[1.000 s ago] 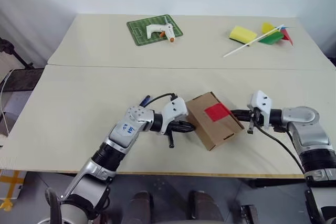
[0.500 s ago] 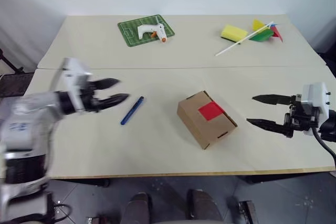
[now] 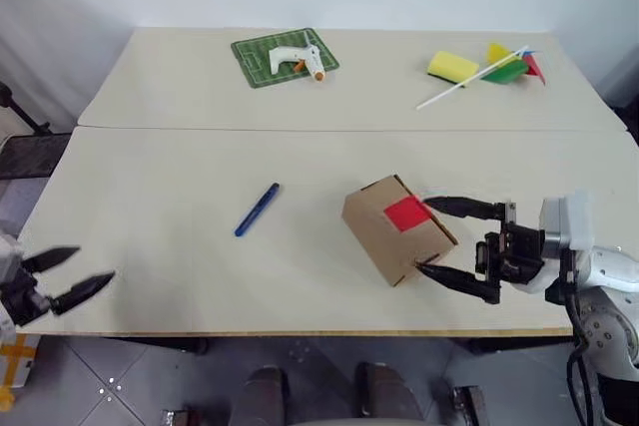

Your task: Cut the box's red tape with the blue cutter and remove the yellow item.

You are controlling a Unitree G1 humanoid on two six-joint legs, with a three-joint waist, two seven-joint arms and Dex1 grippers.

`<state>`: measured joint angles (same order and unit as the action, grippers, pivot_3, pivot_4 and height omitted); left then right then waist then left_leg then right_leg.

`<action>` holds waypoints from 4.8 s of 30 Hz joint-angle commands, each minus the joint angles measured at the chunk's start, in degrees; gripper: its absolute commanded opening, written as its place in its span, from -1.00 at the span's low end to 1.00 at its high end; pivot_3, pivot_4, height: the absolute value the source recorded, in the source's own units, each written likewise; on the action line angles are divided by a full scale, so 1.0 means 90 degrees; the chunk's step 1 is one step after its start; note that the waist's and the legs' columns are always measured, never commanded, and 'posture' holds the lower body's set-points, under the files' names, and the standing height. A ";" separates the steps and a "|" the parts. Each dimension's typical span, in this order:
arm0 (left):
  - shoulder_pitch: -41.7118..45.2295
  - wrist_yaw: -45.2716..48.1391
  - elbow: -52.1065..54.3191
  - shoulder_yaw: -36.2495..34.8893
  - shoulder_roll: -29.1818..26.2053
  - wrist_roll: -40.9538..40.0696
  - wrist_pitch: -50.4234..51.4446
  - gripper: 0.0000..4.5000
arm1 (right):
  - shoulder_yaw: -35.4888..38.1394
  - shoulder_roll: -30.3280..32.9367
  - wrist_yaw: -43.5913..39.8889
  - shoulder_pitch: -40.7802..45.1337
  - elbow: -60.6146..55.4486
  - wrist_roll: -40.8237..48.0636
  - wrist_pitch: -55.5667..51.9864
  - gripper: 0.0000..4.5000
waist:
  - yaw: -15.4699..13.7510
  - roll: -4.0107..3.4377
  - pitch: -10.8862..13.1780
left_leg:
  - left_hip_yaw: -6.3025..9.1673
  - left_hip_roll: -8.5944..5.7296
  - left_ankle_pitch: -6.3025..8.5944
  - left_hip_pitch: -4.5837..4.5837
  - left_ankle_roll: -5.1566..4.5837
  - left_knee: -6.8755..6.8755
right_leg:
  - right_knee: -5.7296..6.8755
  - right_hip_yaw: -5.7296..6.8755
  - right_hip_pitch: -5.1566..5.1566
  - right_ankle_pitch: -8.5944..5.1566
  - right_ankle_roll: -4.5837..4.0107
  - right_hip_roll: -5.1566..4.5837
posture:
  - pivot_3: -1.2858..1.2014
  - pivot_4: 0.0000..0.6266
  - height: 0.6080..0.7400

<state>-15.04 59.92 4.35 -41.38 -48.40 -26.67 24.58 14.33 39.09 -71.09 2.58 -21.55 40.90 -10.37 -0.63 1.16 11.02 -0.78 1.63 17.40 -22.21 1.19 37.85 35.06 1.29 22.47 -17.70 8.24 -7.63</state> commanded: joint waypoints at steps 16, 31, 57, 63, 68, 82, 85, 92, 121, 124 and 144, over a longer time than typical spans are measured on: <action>0.2716 -0.3966 0.1055 0.3933 0.2707 0.1133 0.1043 0.99 | 0.0472 0.0232 0.0831 -0.0022 -0.0492 0.0013 -0.0049 1.00 | -0.0008 -0.0012 -0.0008 | -0.0081 -0.0001 -0.0001 0.0008 0.0011 0.0020 | 0.0040 -0.0008 0.0009 0.0008 0.0005 0.0054 | 0.03 -0.52 1.00; 0.2895 -0.3958 0.0437 0.4651 0.2593 0.1602 0.1454 0.21 | 0.1101 0.0199 0.1009 -0.0824 -0.0837 0.0155 0.0123 1.00 | -0.0082 -0.0048 -0.0031 | -0.0084 -0.0004 -0.0001 0.0023 0.0010 0.0029 | 0.0019 -0.0017 -0.0007 0.0008 0.0005 0.0054 | 0.03 -0.52 1.00; 0.4211 0.0355 0.0824 0.7624 0.1775 0.2869 -0.1331 -0.60 | 0.0085 0.1931 0.2061 -0.2674 -0.3205 0.0813 -0.2615 0.44 | -0.0092 -0.0055 -0.0034 | -0.0090 0.0005 0.0011 0.0005 -0.0010 0.0036 | -0.0009 -0.0036 0.0000 0.0011 0.0003 0.0079 | 0.03 -0.52 1.00; 0.3973 -0.0139 0.1256 0.7257 0.2042 0.2662 -0.0914 -0.60 | -0.0116 0.1799 0.1992 -0.2764 -0.3122 0.0468 -0.2502 -0.49 | -0.0111 -0.0052 -0.0034 | -0.0088 0.0005 0.0010 0.0005 -0.0011 0.0042 | -0.0010 -0.0045 -0.0003 0.0011 0.0004 0.0084 | 0.03 -0.52 1.00; 0.3511 -0.0112 0.1617 0.6248 0.1745 0.1969 -0.1022 -0.10 | 0.0168 0.1360 0.1315 -0.2930 -0.3017 0.0924 -0.1942 -1.00 | -0.0094 -0.0051 -0.0034 | -0.0085 0.0018 0.0011 0.0005 -0.0011 0.0039 | -0.0008 -0.0046 -0.0001 0.0011 0.0004 0.0096 | 0.03 -0.52 1.00; 0.2474 0.0505 0.0708 0.4897 0.0943 0.1290 -0.2404 0.98 | 0.0361 0.0621 0.1629 -0.2482 -0.2916 0.0883 -0.1339 -1.00 | -0.0094 -0.0050 -0.0035 | -0.0088 0.0024 0.0013 0.0009 -0.0006 0.0033 | -0.0010 -0.0049 -0.0001 0.0008 -0.0004 0.0098 | 0.03 -0.52 1.00; 0.2321 0.0458 0.0639 0.5088 0.0999 0.1525 -0.2602 0.98 | 0.0375 0.0610 0.1661 -0.2523 -0.2975 0.0839 -0.1303 -1.00 | -0.0081 -0.0050 -0.0035 | -0.0089 0.0025 0.0013 0.0012 -0.0005 0.0033 | -0.0007 -0.0050 -0.0001 0.0008 -0.0003 0.0099 | 0.03 -0.52 1.00; 0.2367 0.0063 0.0272 0.5754 0.1255 0.2319 -0.3143 0.90 | 0.0469 0.0636 0.1806 -0.2709 -0.3133 0.0866 -0.1296 -1.00 | -0.0090 -0.0049 -0.0036 | -0.0089 0.0025 0.0013 0.0014 -0.0005 0.0033 | -0.0002 -0.0050 -0.0002 0.0008 -0.0004 0.0100 | 0.03 -0.52 1.00; 0.4082 0.0088 0.0189 0.6372 0.1081 0.0453 0.2802 -1.00 | 0.0501 0.0571 0.2213 -0.2556 -0.3190 0.0907 -0.1234 -1.00 | -0.0071 -0.0080 -0.0088 | -0.0093 0.0038 0.0019 0.0107 -0.0008 0.0005 | -0.0063 -0.0049 -0.0097 0.0016 -0.0074 0.0109 | 0.03 -0.52 1.00; 0.4219 -0.0071 -0.0061 0.6598 0.1061 0.0995 0.2006 -0.70 | 0.0487 0.0547 0.2244 -0.2508 -0.3181 0.0893 -0.1229 -1.00 | -0.0076 -0.0080 -0.0089 | -0.0096 0.0039 0.0020 0.0107 -0.0007 0.0001 | -0.0074 -0.0049 -0.0097 0.0009 -0.0088 0.0108 | 0.03 -0.52 1.00; 0.2302 -0.0311 -0.0161 0.5571 0.1174 0.1554 -0.2950 0.31 | 0.0851 0.0444 0.2239 -0.3000 -0.3256 0.0760 -0.0939 -1.00 | -0.0065 -0.0085 -0.0092 | -0.0133 0.0080 0.0010 0.0110 -0.0014 -0.0081 | -0.0140 -0.0075 -0.0061 0.0036 -0.0124 0.0078 | 0.03 -0.52 1.00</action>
<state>8.06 56.24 2.38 8.80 -37.11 -13.47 0.14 20.65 43.50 -50.27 -24.07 -49.45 47.66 -20.32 -1.22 0.39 10.19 -2.04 2.36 17.54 -21.21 1.07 37.10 33.81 0.63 21.93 -17.32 7.24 -6.88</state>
